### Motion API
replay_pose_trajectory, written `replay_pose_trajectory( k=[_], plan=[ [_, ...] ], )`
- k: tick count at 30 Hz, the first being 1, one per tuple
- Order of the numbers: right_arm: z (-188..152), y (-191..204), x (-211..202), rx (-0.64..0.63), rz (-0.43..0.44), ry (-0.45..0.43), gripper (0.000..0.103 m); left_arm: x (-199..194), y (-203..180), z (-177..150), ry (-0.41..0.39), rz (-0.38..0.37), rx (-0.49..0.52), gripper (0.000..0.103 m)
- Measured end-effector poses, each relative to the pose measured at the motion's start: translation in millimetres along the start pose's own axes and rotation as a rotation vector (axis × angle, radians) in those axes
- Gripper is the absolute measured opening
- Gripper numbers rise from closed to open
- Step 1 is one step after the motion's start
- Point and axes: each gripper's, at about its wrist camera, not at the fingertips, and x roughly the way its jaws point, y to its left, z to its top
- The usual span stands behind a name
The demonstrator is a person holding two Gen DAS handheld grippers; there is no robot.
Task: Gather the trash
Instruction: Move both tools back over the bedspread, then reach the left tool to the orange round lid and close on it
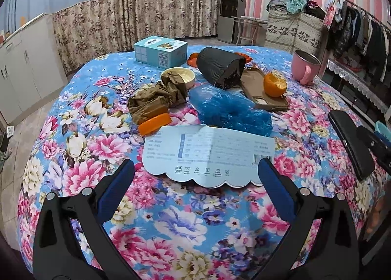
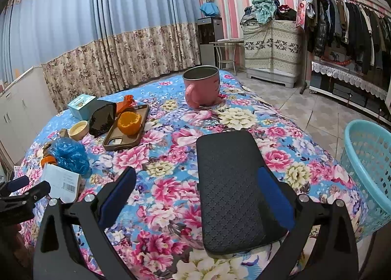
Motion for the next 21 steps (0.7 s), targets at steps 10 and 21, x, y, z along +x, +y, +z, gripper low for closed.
replay_pose_trajectory(
  k=[10,21],
  plan=[
    [0.2,-1.3,-0.3,0.008,0.002,0.001,0.097,-5.3,45.7,10.7,-0.042,0.090,-0.094,0.098],
    [0.1,1.0,0.9,-0.011,0.011,0.010,0.097,12.7,54.2,25.1,-0.037,0.102,-0.062,0.097]
  ],
)
